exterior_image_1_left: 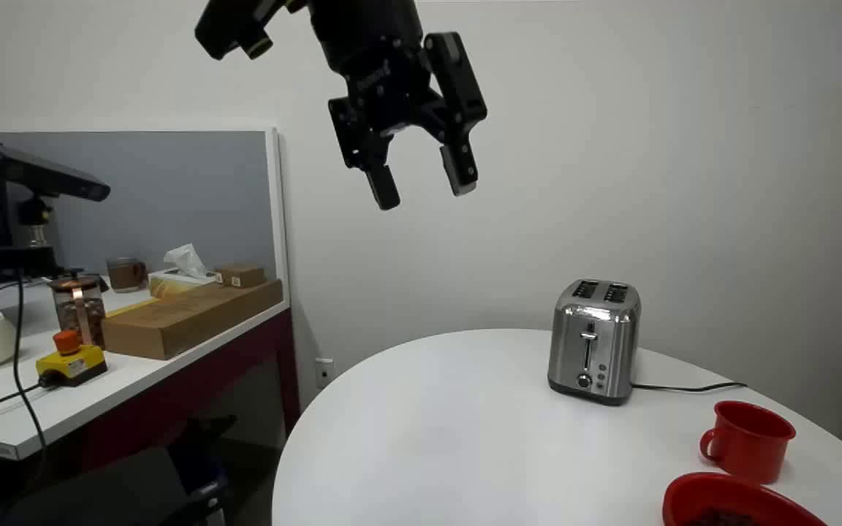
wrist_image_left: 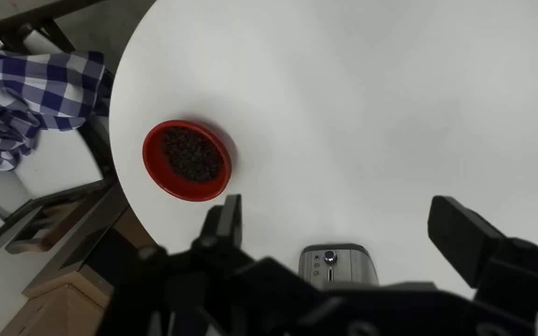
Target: Turn on the toaster
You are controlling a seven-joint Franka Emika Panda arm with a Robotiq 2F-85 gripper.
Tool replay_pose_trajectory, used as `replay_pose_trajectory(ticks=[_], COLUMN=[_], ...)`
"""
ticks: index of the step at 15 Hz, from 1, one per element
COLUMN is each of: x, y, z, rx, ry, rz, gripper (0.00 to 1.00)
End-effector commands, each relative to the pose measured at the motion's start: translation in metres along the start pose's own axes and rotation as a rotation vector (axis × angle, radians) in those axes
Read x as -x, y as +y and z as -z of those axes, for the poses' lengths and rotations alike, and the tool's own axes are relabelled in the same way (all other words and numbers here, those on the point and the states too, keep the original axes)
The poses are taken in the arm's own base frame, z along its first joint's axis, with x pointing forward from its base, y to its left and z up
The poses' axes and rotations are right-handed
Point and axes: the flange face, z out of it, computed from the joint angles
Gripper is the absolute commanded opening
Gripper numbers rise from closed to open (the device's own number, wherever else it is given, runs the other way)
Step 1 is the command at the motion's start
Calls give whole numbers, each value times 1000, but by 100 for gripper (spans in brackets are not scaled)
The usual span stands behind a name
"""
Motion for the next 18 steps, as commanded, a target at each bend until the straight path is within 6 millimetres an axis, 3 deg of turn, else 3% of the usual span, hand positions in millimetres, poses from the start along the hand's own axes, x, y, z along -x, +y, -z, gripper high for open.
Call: replay_pose_trajectory(ticks=[1,5,9,13,18], x=[3,-29,-71,-127,-211], y=[-1,13,30,35,22], z=[-5,-12,-43,-76,-117], rx=[-3,-13,21,77,94], ry=[-19,-31,-75,-67,-33], rz=[2,33,100,194,210], gripper=[100,100,100,100,100])
